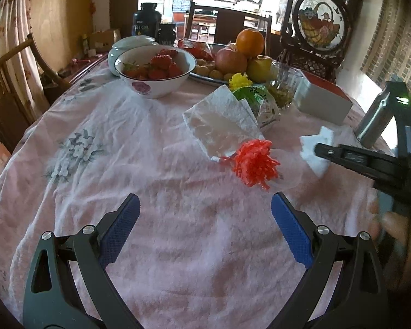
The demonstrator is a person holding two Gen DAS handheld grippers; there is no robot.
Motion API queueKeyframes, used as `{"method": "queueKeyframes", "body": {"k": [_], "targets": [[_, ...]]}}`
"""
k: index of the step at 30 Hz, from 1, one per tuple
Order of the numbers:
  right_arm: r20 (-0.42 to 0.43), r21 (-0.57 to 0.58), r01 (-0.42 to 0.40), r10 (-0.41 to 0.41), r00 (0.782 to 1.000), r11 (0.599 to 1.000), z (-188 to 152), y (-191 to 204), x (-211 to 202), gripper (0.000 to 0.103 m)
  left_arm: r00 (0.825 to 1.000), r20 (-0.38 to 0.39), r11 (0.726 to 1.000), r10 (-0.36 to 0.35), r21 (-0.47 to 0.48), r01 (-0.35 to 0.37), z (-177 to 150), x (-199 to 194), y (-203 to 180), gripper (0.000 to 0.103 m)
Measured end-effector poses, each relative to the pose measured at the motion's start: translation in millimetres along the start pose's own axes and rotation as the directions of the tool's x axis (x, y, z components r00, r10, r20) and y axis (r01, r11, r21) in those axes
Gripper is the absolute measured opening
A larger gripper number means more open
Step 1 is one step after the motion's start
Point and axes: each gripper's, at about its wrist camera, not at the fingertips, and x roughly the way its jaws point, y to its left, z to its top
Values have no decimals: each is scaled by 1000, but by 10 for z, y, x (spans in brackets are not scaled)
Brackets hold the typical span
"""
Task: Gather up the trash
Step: 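Grasp the red tassel with the left tool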
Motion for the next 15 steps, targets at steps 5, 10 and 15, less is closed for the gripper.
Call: {"method": "queueKeyframes", "body": {"k": [5, 10, 15], "targets": [[52, 30, -40, 38, 998, 999, -174, -135, -372, 12, 1000, 8, 999, -19, 30, 19, -24, -10, -81, 93], [60, 56, -64, 61, 996, 996, -372, -183, -508, 12, 999, 32, 998, -27, 49, 26, -20, -22, -127, 93], [79, 63, -116, 111, 991, 991, -452, -239, -549, 12, 999, 6, 998, -34, 49, 34, 73, 2, -141, 93]]}}
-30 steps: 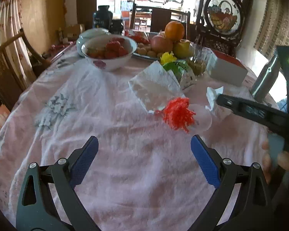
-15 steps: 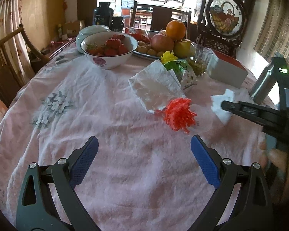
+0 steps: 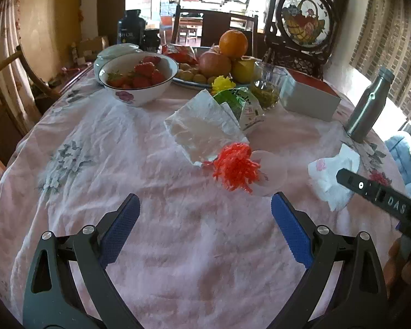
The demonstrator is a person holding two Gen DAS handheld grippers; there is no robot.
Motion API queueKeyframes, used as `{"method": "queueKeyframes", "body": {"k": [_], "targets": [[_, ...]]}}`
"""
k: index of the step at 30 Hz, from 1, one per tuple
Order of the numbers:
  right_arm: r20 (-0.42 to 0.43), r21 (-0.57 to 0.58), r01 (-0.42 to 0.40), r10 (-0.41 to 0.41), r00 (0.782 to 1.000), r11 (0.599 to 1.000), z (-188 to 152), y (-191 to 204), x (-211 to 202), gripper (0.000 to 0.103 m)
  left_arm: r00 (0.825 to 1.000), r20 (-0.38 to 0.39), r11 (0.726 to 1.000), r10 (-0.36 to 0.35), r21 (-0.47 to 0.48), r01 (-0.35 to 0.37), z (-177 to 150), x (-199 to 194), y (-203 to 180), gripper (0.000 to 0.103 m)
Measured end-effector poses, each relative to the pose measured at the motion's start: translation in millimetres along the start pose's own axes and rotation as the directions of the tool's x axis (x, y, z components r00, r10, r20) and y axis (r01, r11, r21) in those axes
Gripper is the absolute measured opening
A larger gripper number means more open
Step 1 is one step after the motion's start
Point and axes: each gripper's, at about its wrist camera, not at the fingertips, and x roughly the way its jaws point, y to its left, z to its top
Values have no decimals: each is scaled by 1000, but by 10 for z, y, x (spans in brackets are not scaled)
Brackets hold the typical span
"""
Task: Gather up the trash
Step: 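Grasp the red tassel with the left tool, then carry the red tassel and white tissue with both tools to the wastebasket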
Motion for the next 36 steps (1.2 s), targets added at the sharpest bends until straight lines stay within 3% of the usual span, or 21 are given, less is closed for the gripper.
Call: {"method": "queueKeyframes", "body": {"k": [5, 11, 13, 18, 21, 24, 31, 36], "targets": [[5, -7, -36, 36, 999, 999, 10, -31, -58, 12, 1000, 2, 999, 28, 31, -28, 139, 108, -123, 93], [18, 5, -44, 44, 999, 999, 43, -96, -106, 12, 999, -38, 998, 14, 60, -12, 270, 366, -292, 89], [24, 2, -44, 44, 999, 999, 51, -94, -120, 12, 999, -43, 998, 17, 54, -14, 308, 433, -288, 83], [26, 8, -59, 59, 998, 998, 40, -93, -133, 12, 992, -128, 999, -22, 39, 27, 315, 616, -260, 41], [37, 17, -78, 78, 996, 997, 38, -92, -164, 12, 990, -140, 999, -35, 31, 40, 278, 637, -239, 32], [47, 7, -84, 83, 995, 996, 33, -64, -194, 12, 990, -137, 999, -45, 14, 47, 268, 605, -197, 28], [44, -18, -82, 83, 996, 996, 13, 4, -197, 12, 999, -43, 999, -34, -14, 33, 261, 174, -39, 27], [47, -63, -84, 87, 995, 994, -19, 126, -223, 12, 1000, -7, 1000, 10, 14, -10, 118, -115, -5, 27]]}}
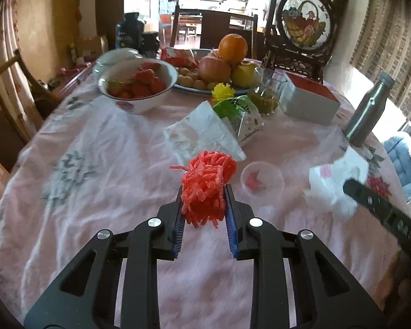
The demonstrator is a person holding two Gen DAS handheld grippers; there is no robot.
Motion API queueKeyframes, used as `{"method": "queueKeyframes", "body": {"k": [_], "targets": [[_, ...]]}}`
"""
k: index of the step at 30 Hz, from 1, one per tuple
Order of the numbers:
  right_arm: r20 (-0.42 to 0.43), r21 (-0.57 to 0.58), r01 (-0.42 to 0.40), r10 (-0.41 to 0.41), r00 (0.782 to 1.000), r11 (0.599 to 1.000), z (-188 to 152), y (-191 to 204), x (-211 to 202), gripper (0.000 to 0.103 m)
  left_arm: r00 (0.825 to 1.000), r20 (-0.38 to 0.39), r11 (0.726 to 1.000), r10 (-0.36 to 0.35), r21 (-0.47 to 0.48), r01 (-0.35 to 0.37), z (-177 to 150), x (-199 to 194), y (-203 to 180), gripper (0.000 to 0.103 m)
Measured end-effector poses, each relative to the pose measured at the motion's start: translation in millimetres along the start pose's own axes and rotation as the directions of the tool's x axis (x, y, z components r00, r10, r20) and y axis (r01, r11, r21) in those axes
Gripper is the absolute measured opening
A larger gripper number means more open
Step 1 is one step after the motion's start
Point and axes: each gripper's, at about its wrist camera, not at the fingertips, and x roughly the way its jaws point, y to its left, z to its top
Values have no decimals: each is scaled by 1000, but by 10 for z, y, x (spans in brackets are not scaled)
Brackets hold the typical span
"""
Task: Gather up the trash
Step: 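Carry the red tassel and white tissue with both tools to the wastebasket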
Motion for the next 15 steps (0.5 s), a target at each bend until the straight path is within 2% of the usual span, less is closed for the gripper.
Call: {"method": "queueKeyframes", "body": {"k": [4, 8, 12, 15], "targets": [[-35, -20, -29, 28, 999, 999, -55, 140, 34, 12, 999, 29, 999, 22, -31, -21, -187, -288, 166, 27], [-40, -130, -27, 22, 999, 991, -147, 480, -25, 12, 997, 53, 996, 60, -68, -56, -382, -581, 361, 27], [-67, -199, -60, 47, 997, 978, -339, 781, -134, 12, 988, 95, 989, 123, -97, -114, -586, -905, 555, 27], [-84, -232, -91, 74, 994, 968, -513, 994, -255, 12, 984, 113, 985, 140, -118, -127, -746, -1104, 674, 27]]}}
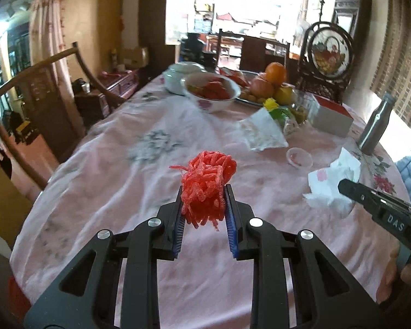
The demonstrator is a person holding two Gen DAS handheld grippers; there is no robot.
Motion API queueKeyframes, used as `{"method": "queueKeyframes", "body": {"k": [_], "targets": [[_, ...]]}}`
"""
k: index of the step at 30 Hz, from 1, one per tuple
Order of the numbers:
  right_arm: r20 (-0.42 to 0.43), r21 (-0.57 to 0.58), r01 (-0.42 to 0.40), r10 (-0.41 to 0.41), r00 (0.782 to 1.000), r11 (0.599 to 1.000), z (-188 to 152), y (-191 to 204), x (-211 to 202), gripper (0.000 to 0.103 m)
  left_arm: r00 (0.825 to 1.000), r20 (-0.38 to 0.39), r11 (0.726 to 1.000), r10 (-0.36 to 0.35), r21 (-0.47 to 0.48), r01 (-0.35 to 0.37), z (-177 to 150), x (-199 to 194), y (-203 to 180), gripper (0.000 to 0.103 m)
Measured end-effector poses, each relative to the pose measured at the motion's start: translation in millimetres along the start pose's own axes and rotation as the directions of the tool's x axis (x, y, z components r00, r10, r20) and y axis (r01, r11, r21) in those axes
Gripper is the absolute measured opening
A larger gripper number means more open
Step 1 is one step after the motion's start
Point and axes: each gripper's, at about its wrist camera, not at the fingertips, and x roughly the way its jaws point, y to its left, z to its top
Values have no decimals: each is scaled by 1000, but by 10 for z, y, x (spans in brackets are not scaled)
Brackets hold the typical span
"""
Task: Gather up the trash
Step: 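Carry the red tassel and white tissue with both tools to the wastebasket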
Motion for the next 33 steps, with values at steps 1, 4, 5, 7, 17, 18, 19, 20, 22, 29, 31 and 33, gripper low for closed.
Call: {"method": "queueKeyframes", "body": {"k": [1, 4, 5, 7, 17, 18, 19, 20, 22, 29, 31, 33], "targets": [[0, -14, -5, 5, 1000, 1000, -42, 83, -38, 12, 1000, 3, 1000, 9, -2, -9, -43, -53, 47, 27], [0, -57, -21, 21, 1000, 998, -154, 334, -148, 12, 1000, 4, 999, 19, -30, -19, -195, -219, 232, 27], [-1, -66, -27, 27, 1000, 997, -184, 402, -171, 12, 1000, 2, 999, 20, -41, -20, -234, -255, 288, 27], [-6, -91, -46, 45, 999, 995, -260, 571, -214, 12, 1000, -4, 998, 27, -65, -27, -339, -344, 423, 27], [-39, -205, -136, 131, 991, 969, -659, 1453, -303, 12, 992, -8, 984, 124, -128, -124, -840, -747, 957, 28], [-45, -215, -147, 140, 989, 966, -697, 1534, -306, 12, 991, -3, 981, 132, -141, -131, -879, -802, 1024, 28], [-54, -230, -160, 151, 987, 960, -741, 1639, -310, 12, 990, 1, 978, 141, -152, -139, -916, -852, 1090, 28], [-60, -243, -169, 159, 986, 955, -780, 1728, -315, 12, 988, 5, 975, 156, -163, -153, -957, -906, 1158, 28], [-74, -273, -193, 180, 981, 942, -865, 1932, -332, 12, 979, 18, 963, 205, -182, -198, -1051, -1024, 1314, 28], [-144, -358, -281, 245, 959, 890, -1103, 2570, -279, 12, 947, -9, 912, 323, -266, -313, -1374, -1299, 1876, 28], [-172, -378, -314, 267, 948, 871, -1167, 2775, -256, 12, 934, -28, 889, 356, -298, -348, -1469, -1367, 2063, 28], [-195, -399, -339, 283, 939, 852, -1232, 2965, -244, 12, 925, -46, 870, 377, -325, -371, -1554, -1419, 2218, 28]]}}
